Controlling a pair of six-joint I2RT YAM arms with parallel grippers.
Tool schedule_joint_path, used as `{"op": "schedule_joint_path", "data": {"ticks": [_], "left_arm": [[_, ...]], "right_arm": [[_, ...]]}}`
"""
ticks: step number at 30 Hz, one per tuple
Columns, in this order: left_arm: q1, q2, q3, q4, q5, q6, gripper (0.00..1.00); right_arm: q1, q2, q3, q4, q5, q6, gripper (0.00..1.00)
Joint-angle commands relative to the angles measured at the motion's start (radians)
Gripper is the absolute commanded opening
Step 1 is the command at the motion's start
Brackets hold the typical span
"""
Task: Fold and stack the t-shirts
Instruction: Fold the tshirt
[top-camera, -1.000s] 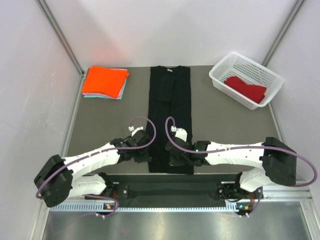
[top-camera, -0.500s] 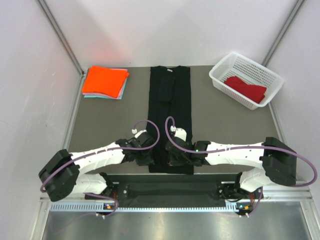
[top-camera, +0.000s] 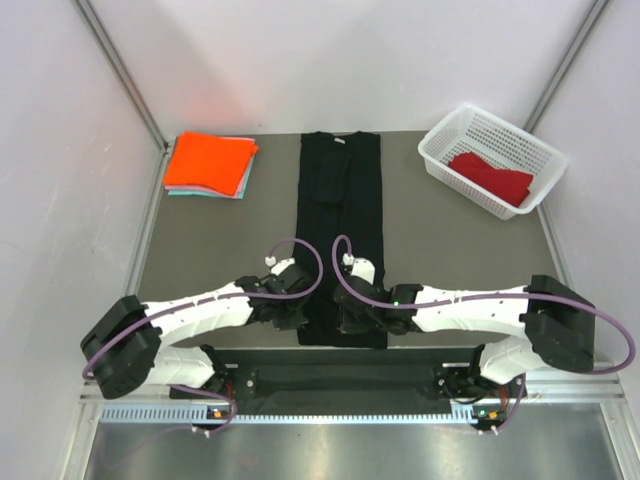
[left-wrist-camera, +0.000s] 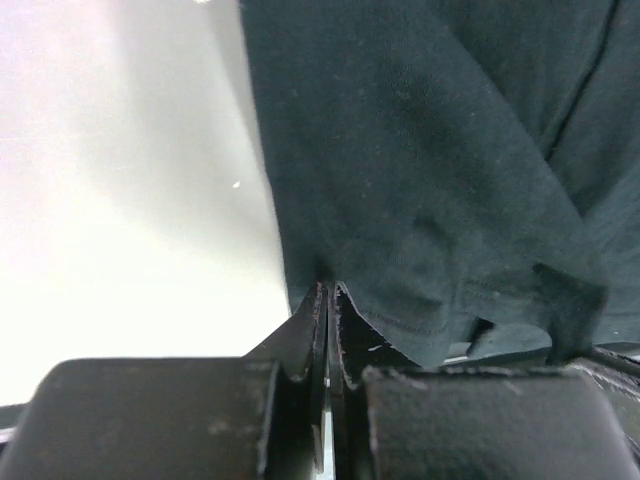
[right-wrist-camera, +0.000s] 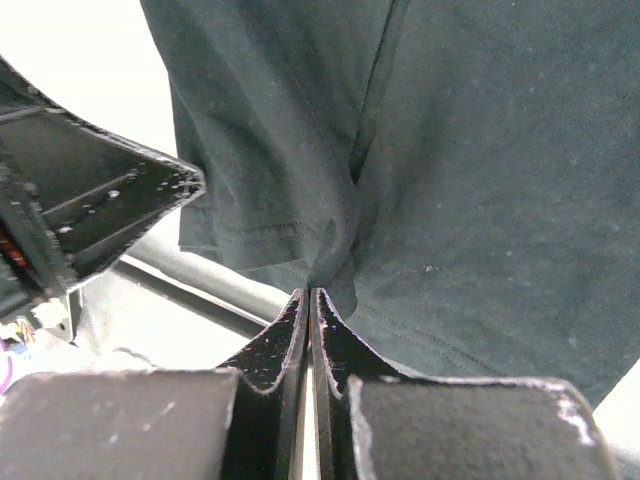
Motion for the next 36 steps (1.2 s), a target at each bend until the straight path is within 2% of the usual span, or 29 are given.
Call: {"op": "schedule_joint_path", "data": {"ticks": [1,8,14,15,17,18,20,22,27,30,31,34,36], "left_arm": [[-0.004,-0.070,0.027,-0.069,-0.052,-0.023,0.00],[-0.004,-0.180,-0.088,0.019,-0.012,-0.075,0.00],[-0.003,-0.232,-0.038,-0.056,-0.070,-0.047,0.00],[-0.003,-0.244,-0.030,-0.069,-0.083,-0.044,0.05],[-0.003,-0.277,-0.022,-0.051,-0.065,-0.012,0.14],[-0.003,-0.283,-0.025,0.006,0.001,0.012,0.23],[-0.003,-0.280,-0.042,0.078,0.105,0.092,0.30],[-0.009,-0.262,-0.048,0.118,0.207,0.139,0.34],[-0.040,-0.232,-0.064,0.051,0.121,0.114,0.41],[-0.040,-0.243,-0.096,0.063,0.106,0.095,0.43],[-0.040,-0.242,-0.102,0.065,0.103,0.091,0.44],[-0.040,-0.212,-0.104,0.042,0.063,0.095,0.46],[-0.040,-0.188,-0.102,0.028,0.049,0.101,0.46]], "right_arm": [[-0.012,-0.045,-0.004,0.046,0.001,-0.011,0.00],[-0.012,-0.046,-0.015,0.088,-0.020,-0.011,0.00],[-0.015,-0.037,-0.021,0.180,-0.107,0.001,0.00],[-0.018,-0.049,-0.027,0.238,-0.149,0.006,0.00],[-0.020,-0.057,-0.017,0.240,-0.154,0.018,0.00],[-0.020,-0.063,-0.009,0.206,-0.129,0.020,0.00],[-0.021,-0.071,-0.020,0.166,-0.085,0.027,0.00],[-0.028,-0.088,-0.055,0.163,-0.077,0.035,0.00],[-0.040,-0.134,-0.106,0.143,-0.052,0.053,0.02],[-0.049,-0.132,-0.101,0.113,-0.066,0.037,0.10],[-0.054,-0.131,-0.093,0.094,-0.069,0.031,0.17],[-0.070,-0.144,-0.077,0.010,-0.062,0.006,0.28],[-0.090,-0.189,-0.087,-0.038,-0.057,-0.009,0.31]]}}
